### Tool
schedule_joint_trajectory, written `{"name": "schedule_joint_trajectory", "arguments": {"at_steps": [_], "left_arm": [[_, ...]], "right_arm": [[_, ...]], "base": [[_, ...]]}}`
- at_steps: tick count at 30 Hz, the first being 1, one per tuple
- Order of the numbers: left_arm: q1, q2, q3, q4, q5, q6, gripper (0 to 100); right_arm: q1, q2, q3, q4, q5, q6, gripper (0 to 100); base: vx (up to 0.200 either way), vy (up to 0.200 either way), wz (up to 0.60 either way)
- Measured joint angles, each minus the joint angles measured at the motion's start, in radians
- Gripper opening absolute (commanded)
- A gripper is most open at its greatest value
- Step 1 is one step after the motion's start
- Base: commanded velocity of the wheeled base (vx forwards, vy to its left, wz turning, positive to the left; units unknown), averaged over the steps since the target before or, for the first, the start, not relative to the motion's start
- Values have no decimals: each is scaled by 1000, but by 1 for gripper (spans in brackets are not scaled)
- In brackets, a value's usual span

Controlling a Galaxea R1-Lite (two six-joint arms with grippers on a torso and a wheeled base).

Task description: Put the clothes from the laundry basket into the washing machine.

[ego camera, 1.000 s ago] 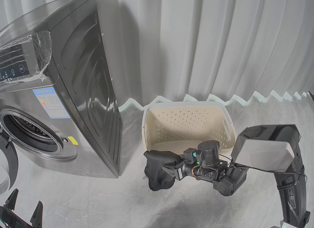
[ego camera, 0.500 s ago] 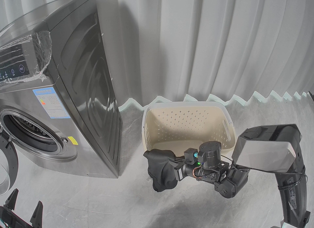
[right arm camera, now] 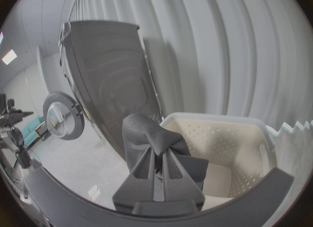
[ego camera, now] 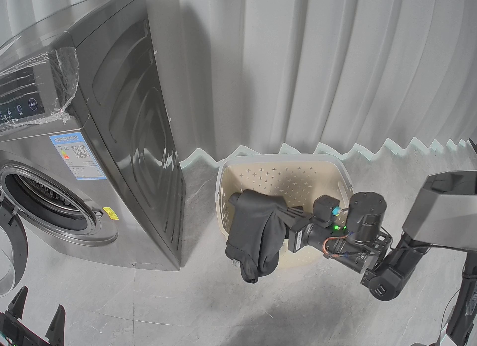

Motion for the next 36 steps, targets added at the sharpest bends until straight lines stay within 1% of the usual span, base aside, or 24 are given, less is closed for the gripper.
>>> {"name": "schedule_joint_trajectory", "arguments": {"at_steps": [5, 8, 10, 11, 13, 15, 17, 24, 33, 36], "left_arm": [[0, 0, 0, 0, 0, 0, 100], [0, 0, 0, 0, 0, 0, 100], [0, 0, 0, 0, 0, 1, 100], [0, 0, 0, 0, 0, 1, 100], [0, 0, 0, 0, 0, 2, 100], [0, 0, 0, 0, 0, 2, 100], [0, 0, 0, 0, 0, 2, 100], [0, 0, 0, 0, 0, 0, 100], [0, 0, 0, 0, 0, 1, 100], [0, 0, 0, 0, 0, 0, 100]], "right_arm": [[-27, -126, 49, -29, -29, 18, 0], [-59, -198, 69, -27, -37, 18, 0], [-73, -240, 80, -15, -51, 13, 0], [-78, -260, 84, -3, -66, 8, 0], [-82, -298, 87, 23, -116, 0, 0], [-81, -331, 87, 47, -153, -5, 0], [-77, -363, 91, 61, -169, -9, 0], [-72, -432, 109, 74, -176, -13, 0], [-70, -454, 107, 74, -175, -15, 0], [-69, -454, 109, 72, -174, -13, 0]], "base": [[0, 0, 0], [0, 0, 0], [0, 0, 0], [0, 0, 0], [0, 0, 0], [0, 0, 0], [-200, 0, 0], [-200, 0, 0], [0, 0, 0], [0, 200, 0]]}}
